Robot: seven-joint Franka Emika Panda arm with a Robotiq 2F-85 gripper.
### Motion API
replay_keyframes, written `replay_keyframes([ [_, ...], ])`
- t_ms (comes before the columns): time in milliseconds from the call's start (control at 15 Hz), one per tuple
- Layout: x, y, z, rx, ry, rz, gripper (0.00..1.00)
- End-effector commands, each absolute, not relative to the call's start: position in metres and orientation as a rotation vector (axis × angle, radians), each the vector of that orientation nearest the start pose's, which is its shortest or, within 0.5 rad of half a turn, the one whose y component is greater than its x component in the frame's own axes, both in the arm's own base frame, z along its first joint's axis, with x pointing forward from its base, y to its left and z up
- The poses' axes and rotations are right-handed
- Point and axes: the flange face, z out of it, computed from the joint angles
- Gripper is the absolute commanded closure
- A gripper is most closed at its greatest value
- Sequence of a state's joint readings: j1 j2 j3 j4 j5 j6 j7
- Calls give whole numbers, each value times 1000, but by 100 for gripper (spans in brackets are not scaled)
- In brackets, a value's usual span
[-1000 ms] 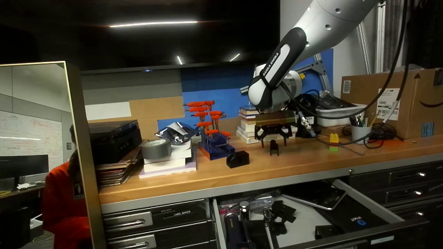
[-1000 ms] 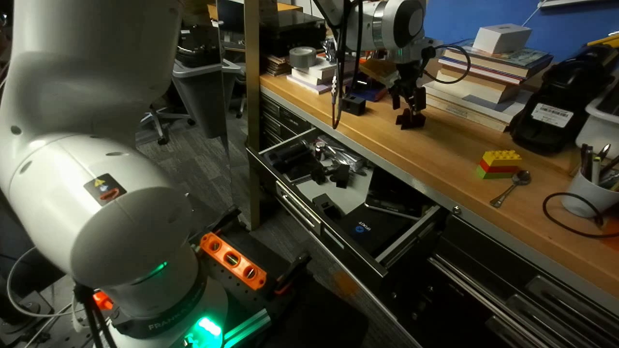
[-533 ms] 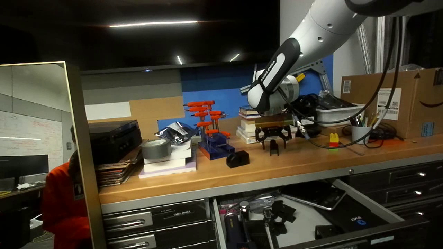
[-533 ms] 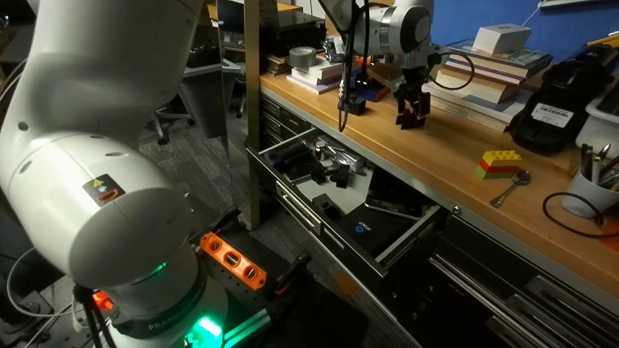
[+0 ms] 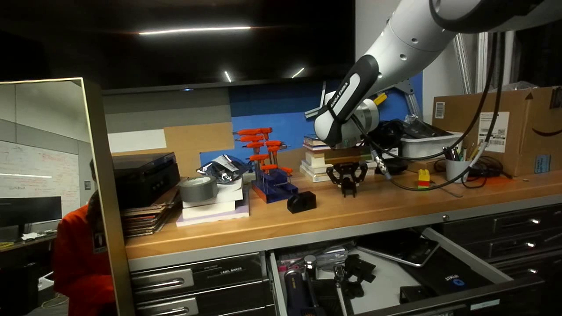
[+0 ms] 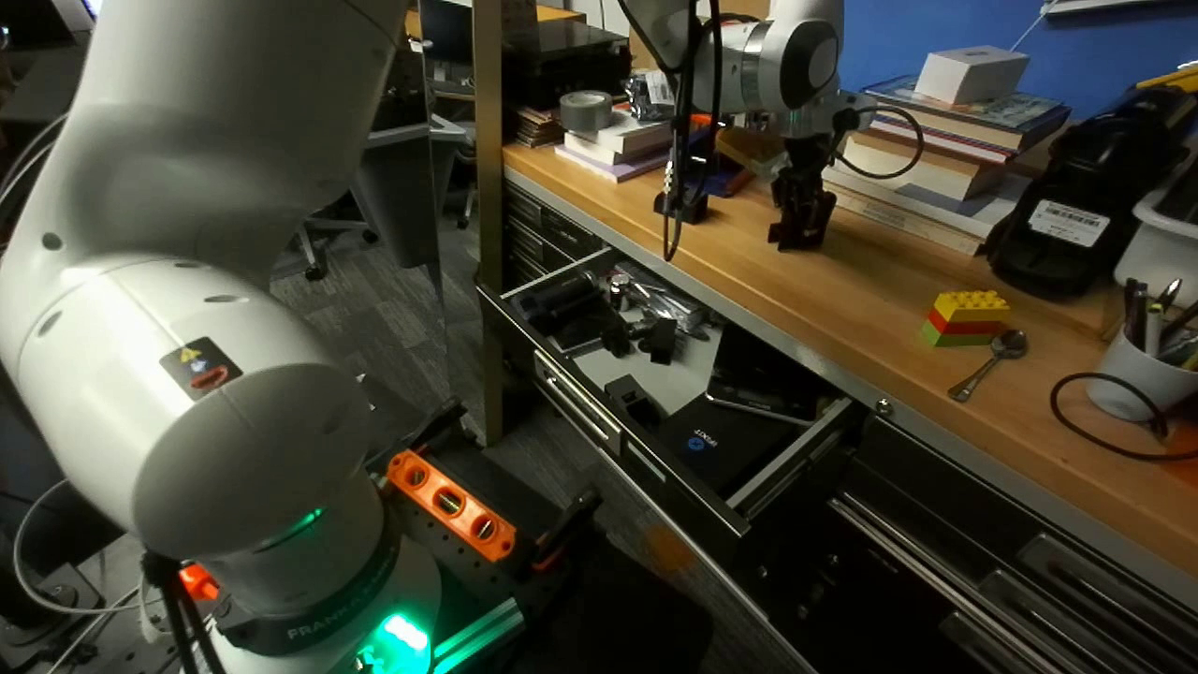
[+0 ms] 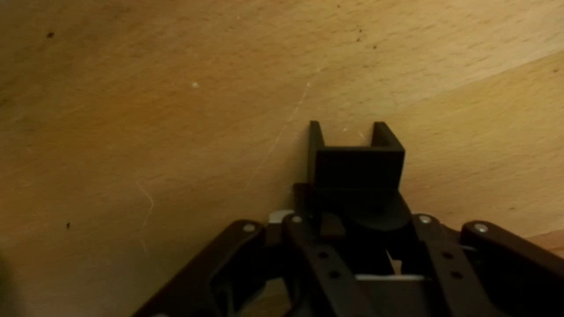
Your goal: Pick up the black objects from the counter and put them in the open drawer and close it
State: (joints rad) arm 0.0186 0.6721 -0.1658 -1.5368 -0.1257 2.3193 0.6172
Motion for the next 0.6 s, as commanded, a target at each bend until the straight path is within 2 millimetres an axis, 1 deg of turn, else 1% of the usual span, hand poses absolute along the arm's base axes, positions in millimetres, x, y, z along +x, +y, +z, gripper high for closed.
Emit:
replay_keyframes([
  [0,712,-84,286,-3136,919,-153,76],
  [133,701,-75,295,-3146,766,-88,76],
  [200,692,-70,300,-3141,689,-63,76],
  [267,685,-66,303,-3148,645,-31,76],
  [467,653,-57,314,-3155,544,57,76],
  [533,638,-56,316,-3163,528,85,76],
])
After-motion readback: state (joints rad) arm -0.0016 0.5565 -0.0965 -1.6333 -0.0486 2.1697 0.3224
